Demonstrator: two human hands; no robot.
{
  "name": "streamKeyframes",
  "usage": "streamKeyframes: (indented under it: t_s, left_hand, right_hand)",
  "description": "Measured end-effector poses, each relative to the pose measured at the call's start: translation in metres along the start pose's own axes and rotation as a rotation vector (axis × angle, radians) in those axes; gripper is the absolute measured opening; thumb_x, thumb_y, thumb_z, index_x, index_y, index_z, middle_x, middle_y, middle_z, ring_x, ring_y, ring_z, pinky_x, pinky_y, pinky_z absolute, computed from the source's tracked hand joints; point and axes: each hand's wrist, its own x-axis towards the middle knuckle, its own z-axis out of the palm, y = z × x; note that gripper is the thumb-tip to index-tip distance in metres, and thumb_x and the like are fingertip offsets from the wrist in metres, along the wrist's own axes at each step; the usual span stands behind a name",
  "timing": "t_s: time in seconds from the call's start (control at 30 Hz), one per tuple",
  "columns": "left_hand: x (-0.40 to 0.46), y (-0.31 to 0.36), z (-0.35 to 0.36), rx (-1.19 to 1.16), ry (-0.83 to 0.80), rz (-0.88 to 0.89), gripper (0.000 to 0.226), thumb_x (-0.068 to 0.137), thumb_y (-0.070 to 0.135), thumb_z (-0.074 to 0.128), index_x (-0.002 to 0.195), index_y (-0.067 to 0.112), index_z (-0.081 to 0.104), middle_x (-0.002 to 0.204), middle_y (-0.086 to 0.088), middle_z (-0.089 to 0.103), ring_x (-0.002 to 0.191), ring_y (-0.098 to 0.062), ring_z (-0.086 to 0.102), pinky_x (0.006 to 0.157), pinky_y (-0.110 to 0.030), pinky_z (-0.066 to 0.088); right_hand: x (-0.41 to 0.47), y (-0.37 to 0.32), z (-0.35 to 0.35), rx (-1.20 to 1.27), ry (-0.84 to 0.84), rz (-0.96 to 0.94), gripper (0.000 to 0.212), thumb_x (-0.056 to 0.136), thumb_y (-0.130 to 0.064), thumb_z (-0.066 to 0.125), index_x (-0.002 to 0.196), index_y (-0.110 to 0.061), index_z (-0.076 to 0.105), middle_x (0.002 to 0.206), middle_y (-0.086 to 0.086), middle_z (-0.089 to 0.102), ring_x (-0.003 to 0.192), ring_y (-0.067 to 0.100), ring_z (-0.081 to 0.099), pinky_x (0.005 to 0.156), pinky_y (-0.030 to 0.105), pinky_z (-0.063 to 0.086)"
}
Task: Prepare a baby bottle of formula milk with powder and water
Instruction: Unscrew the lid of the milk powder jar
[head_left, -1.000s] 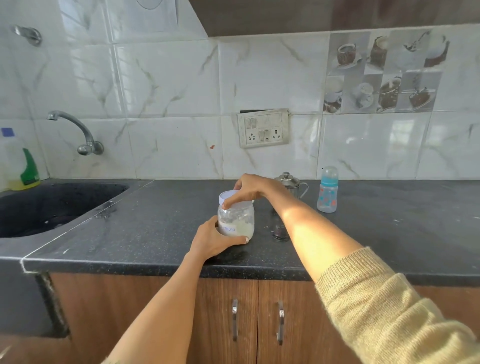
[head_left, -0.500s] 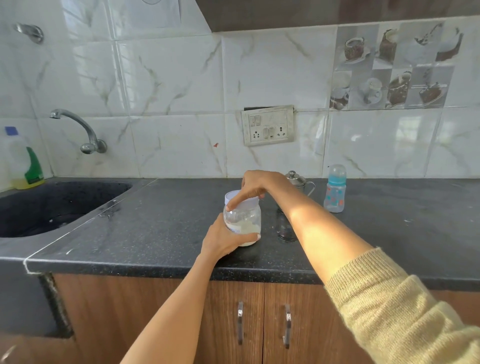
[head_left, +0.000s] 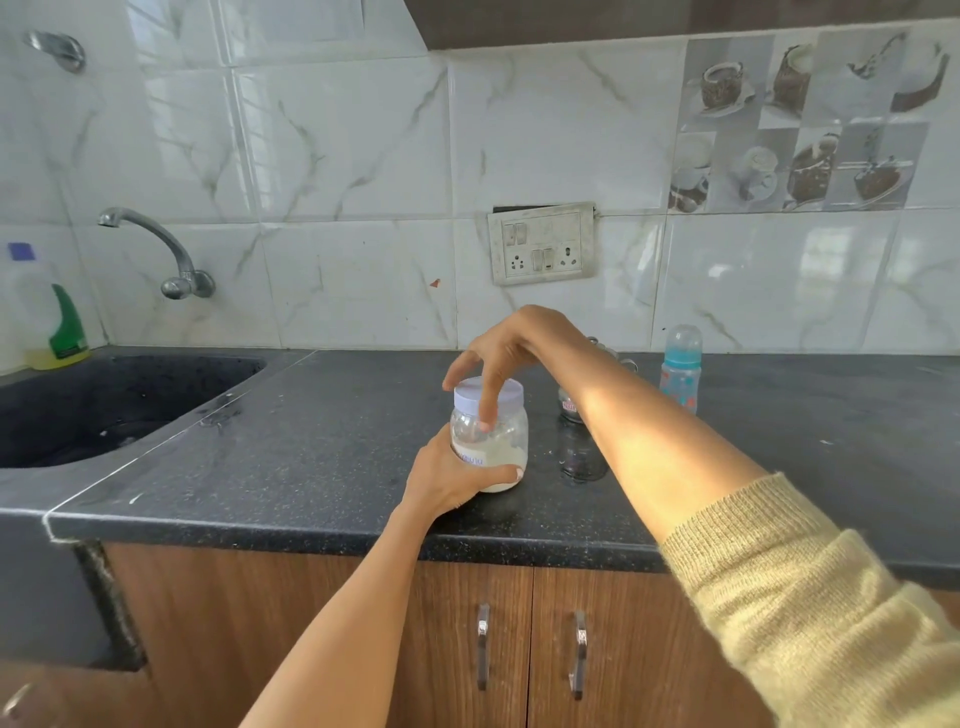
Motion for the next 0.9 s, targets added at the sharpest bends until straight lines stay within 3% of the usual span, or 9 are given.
streamKeyframes:
  t_s: [0.13, 0.27, 0.4, 0.47, 0.53, 0.63, 0.7, 0.83, 0.9]
  left_hand:
    - [0.001, -0.002, 0.001, 0.006, 0.005, -0.024, 0.081, 0.046, 0.059, 0.08, 0.117, 0.034, 0.049, 0.107, 0.016, 0.059, 0.099, -0.01, 0.057, 0.08, -0.027, 0.045]
    - [0.0, -0.002, 0.001, 0.035, 0.009, -0.025, 0.083, 0.044, 0.062, 0.079, 0.116, 0.033, 0.049, 0.107, 0.015, 0.06, 0.097, -0.01, 0.058, 0.082, -0.029, 0.049]
    - [-0.002, -0.001, 0.0, 0.007, 0.008, -0.023, 0.082, 0.044, 0.059, 0.08, 0.116, 0.032, 0.05, 0.106, 0.015, 0.061, 0.097, -0.009, 0.058, 0.079, -0.025, 0.045]
    - [-0.002, -0.001, -0.001, -0.004, 0.011, -0.029, 0.082, 0.042, 0.058, 0.08, 0.115, 0.031, 0.052, 0.105, 0.015, 0.062, 0.096, -0.009, 0.058, 0.078, -0.025, 0.044]
    - [-0.002, 0.0, -0.001, -0.001, 0.017, -0.038, 0.081, 0.041, 0.058, 0.081, 0.113, 0.03, 0.053, 0.103, 0.015, 0.063, 0.094, -0.009, 0.059, 0.077, -0.025, 0.044]
    - [-0.002, 0.0, -0.002, 0.001, 0.02, -0.054, 0.079, 0.042, 0.056, 0.083, 0.11, 0.03, 0.054, 0.1, 0.014, 0.064, 0.093, -0.009, 0.06, 0.078, -0.026, 0.048]
    - [-0.002, -0.001, -0.002, 0.009, 0.019, -0.06, 0.081, 0.041, 0.057, 0.083, 0.111, 0.029, 0.054, 0.101, 0.013, 0.063, 0.093, -0.01, 0.06, 0.08, -0.028, 0.05]
    - [-0.003, -0.001, -0.002, -0.001, 0.019, -0.062, 0.078, 0.042, 0.055, 0.084, 0.109, 0.029, 0.055, 0.1, 0.013, 0.064, 0.091, -0.008, 0.06, 0.077, -0.026, 0.049]
    - [-0.003, 0.0, -0.003, -0.008, 0.019, -0.062, 0.078, 0.041, 0.054, 0.084, 0.108, 0.028, 0.056, 0.099, 0.013, 0.065, 0.092, -0.009, 0.061, 0.077, -0.026, 0.049]
  right_hand:
    - [0.003, -0.008, 0.0, 0.003, 0.092, 0.156, 0.106, 0.057, -0.081, 0.062, 0.145, -0.031, 0.032, 0.154, 0.001, 0.028, 0.118, 0.029, 0.053, 0.098, 0.04, 0.046]
    - [0.0, -0.012, 0.005, -0.046, 0.138, 0.144, 0.073, 0.074, -0.059, 0.064, 0.138, -0.029, 0.045, 0.141, 0.002, 0.042, 0.088, 0.025, 0.062, 0.072, 0.031, 0.051]
    - [-0.006, -0.007, 0.003, 0.122, 0.027, -0.049, 0.047, 0.08, -0.024, 0.065, 0.123, -0.041, 0.057, 0.146, -0.009, 0.034, 0.136, 0.022, 0.032, 0.089, 0.034, 0.035]
    - [-0.012, -0.007, 0.001, 0.199, 0.07, -0.063, 0.042, 0.083, -0.034, 0.065, 0.125, -0.036, 0.057, 0.15, -0.008, 0.032, 0.141, 0.02, 0.024, 0.091, 0.037, 0.027]
    - [-0.009, -0.005, 0.001, 0.147, 0.153, 0.013, 0.06, 0.08, -0.057, 0.061, 0.134, -0.033, 0.049, 0.152, -0.006, 0.031, 0.139, 0.022, 0.032, 0.089, 0.038, 0.033]
    - [-0.003, -0.003, 0.009, 0.116, 0.144, 0.167, 0.093, 0.065, -0.076, 0.06, 0.142, -0.029, 0.038, 0.151, 0.003, 0.035, 0.101, 0.027, 0.064, 0.071, 0.033, 0.051]
    - [0.001, 0.0, 0.013, 0.155, 0.121, 0.155, 0.087, 0.066, -0.069, 0.063, 0.14, -0.029, 0.04, 0.148, 0.004, 0.037, 0.083, 0.025, 0.07, 0.069, 0.032, 0.056]
    - [-0.001, 0.0, 0.014, 0.205, 0.09, 0.035, 0.058, 0.08, -0.034, 0.06, 0.135, -0.039, 0.043, 0.15, -0.002, 0.029, 0.121, 0.027, 0.049, 0.085, 0.036, 0.052]
    - [-0.005, -0.003, 0.01, 0.214, 0.084, -0.001, 0.058, 0.08, -0.036, 0.061, 0.134, -0.043, 0.043, 0.151, -0.007, 0.027, 0.137, 0.024, 0.031, 0.089, 0.038, 0.046]
